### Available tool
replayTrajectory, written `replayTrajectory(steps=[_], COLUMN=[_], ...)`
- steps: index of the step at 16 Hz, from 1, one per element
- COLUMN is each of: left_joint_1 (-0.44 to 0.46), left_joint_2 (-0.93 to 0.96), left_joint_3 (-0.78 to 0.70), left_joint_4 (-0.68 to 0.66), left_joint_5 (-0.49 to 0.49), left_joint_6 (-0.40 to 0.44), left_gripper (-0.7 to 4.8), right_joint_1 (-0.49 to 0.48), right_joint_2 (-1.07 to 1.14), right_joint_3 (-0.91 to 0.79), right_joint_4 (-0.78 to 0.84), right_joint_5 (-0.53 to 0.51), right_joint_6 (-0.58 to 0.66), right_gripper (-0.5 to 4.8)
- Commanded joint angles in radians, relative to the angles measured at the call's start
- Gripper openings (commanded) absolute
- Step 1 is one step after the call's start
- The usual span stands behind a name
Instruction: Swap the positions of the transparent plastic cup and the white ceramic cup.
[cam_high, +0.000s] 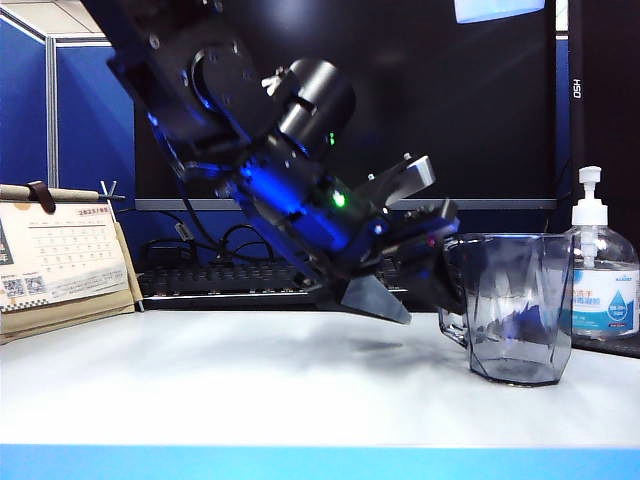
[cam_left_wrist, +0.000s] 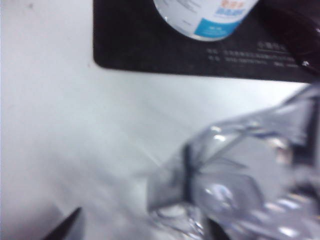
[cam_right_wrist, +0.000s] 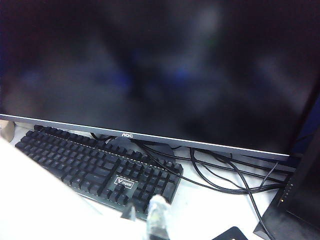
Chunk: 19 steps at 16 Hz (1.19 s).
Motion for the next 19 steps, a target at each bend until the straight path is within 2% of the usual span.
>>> replayTrajectory(steps=[1,2,6,7,11,13,15,17,19], left_joint_1=[0.0,0.0,0.008,0.015,0.099,0.15,0.235,0.268,0.273], left_joint_2=[-0.049,-0.062,-0.125,-0.143,-0.26,-0.348,-0.528,-0.659,-0.79], left_joint_3=[0.004,0.004,0.004,0.003,0.003,0.001,-0.055,-0.109,-0.186], left_joint_4=[-0.047,-0.062,-0.261,-0.319,-0.441,-0.509,-0.537,-0.542,-0.547], left_joint_5=[0.0,-0.004,-0.164,-0.182,-0.192,-0.206,-0.24,-0.251,-0.312], left_joint_6=[0.006,0.025,0.105,0.11,0.096,0.091,0.084,0.071,0.058], left_gripper=[3.06,3.06,3.18,3.47,3.49,3.51,3.51,3.5,3.5], right_joint_1=[0.0,0.0,0.003,0.019,0.137,0.195,0.248,0.277,0.317], right_joint_2=[-0.008,-0.008,-0.004,0.002,0.063,0.109,0.18,0.228,0.288], right_joint_3=[0.016,0.015,0.015,0.015,0.015,0.015,0.015,0.015,0.015], right_joint_4=[0.035,0.029,0.003,-0.003,0.005,0.017,0.058,0.097,0.135], right_joint_5=[-0.008,-0.01,-0.069,-0.074,-0.071,-0.048,-0.056,-0.065,-0.099], right_joint_6=[0.033,0.034,0.064,0.065,0.064,0.063,0.065,0.068,0.073], right_gripper=[-0.05,-0.05,-0.05,-0.05,-0.05,-0.05,-0.05,-0.05,-0.05])
